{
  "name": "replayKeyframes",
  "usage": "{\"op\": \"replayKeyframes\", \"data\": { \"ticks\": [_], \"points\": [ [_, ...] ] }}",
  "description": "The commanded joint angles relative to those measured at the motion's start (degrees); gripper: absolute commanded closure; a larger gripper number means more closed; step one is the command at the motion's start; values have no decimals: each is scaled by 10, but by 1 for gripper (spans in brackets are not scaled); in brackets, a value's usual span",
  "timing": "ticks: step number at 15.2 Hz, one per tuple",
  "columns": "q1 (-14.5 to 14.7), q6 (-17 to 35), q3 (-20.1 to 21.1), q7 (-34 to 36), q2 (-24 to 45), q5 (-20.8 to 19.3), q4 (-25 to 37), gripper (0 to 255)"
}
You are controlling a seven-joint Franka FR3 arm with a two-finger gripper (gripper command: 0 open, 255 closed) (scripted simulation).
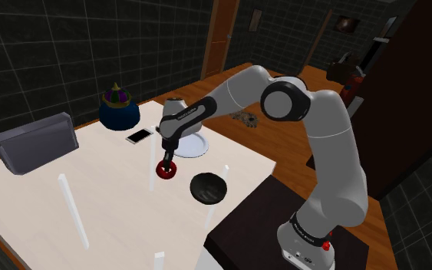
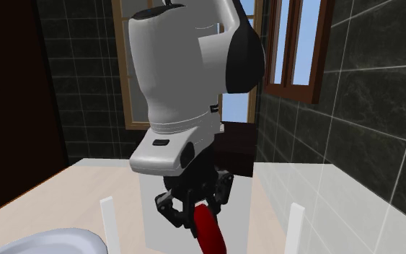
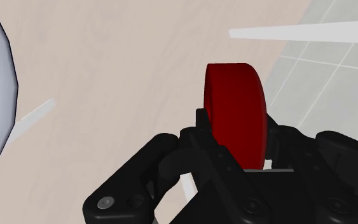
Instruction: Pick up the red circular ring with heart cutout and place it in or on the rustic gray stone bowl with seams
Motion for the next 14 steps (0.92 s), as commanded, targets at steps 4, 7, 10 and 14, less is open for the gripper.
{"op": "replayKeyframes", "data": {
  "ticks": [4, 7, 10, 14],
  "points": [
    [0, -23, 0, 4, -30, 0, -7, 255],
    [-1, -38, 0, 6, -47, -1, -9, 255],
    [-1, -53, 0, 8, -63, -1, -9, 255],
    [-2, -75, 0, 11, -84, -2, -8, 255]
  ]
}}
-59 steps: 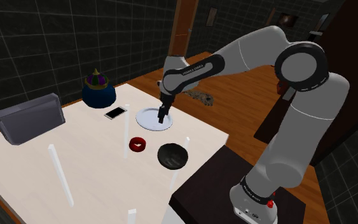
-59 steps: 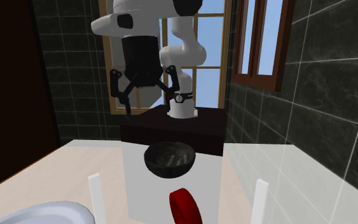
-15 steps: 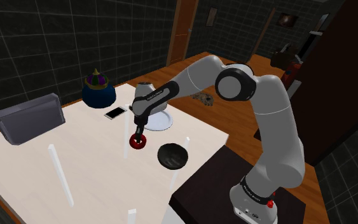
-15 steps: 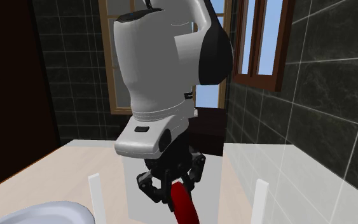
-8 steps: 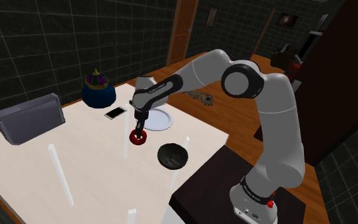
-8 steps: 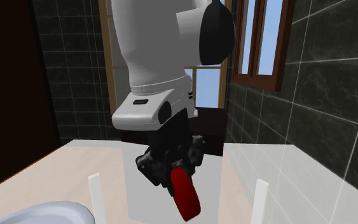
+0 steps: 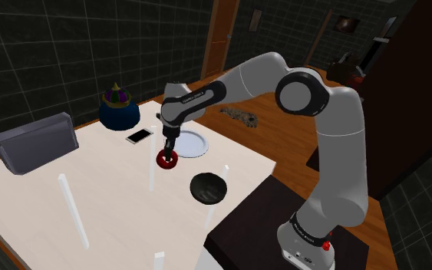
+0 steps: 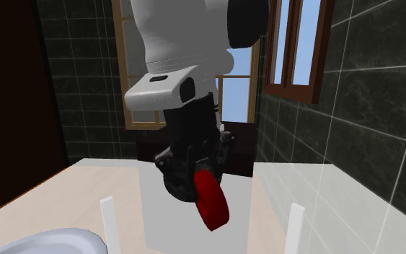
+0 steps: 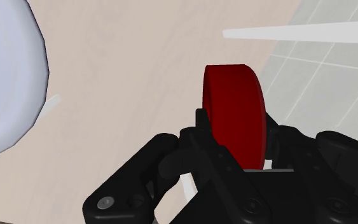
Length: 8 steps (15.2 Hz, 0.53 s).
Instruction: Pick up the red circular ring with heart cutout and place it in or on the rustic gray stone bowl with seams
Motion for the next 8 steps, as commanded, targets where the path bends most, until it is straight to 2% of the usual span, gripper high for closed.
{"op": "replayKeyframes", "data": {
  "ticks": [1, 8],
  "points": [
    [-1, -13, 0, 1, -9, 0, 4, 255],
    [-2, -53, 0, 6, -42, -1, 11, 255]
  ]
}}
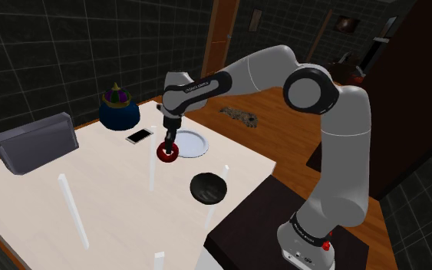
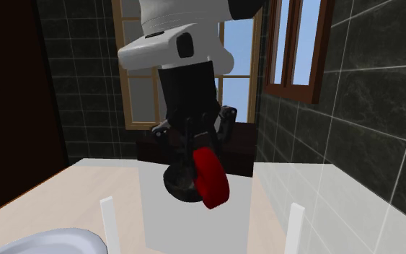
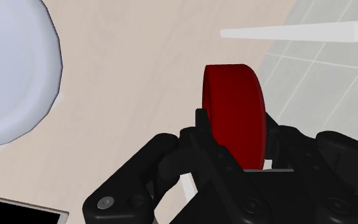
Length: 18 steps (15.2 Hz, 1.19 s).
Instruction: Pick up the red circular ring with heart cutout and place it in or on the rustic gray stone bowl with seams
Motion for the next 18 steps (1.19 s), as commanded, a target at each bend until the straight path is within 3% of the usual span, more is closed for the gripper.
{"op": "replayKeyframes", "data": {
  "ticks": [1, 9, 17, 18],
  "points": [
    [0, -8, 0, 1, -7, 0, 1, 255],
    [-25, 60, -3, -43, -171, 19, -236, 255],
    [-47, 89, -20, -94, -341, 31, -441, 255],
    [-46, 97, -20, -95, -335, 32, -443, 255]
  ]
}}
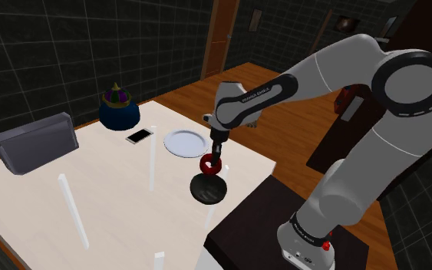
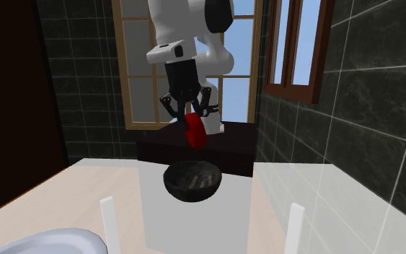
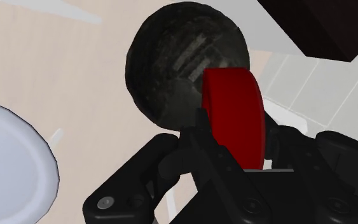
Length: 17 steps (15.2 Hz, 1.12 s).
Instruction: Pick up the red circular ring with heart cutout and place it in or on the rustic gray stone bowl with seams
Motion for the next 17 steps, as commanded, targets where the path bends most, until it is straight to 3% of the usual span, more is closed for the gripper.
{"op": "replayKeyframes", "data": {
  "ticks": [1, 17],
  "points": [
    [-2, 16, -2, -7, -2, 2, -18, 255],
    [1, 137, 2, -34, 108, 25, -31, 255]
  ]
}}
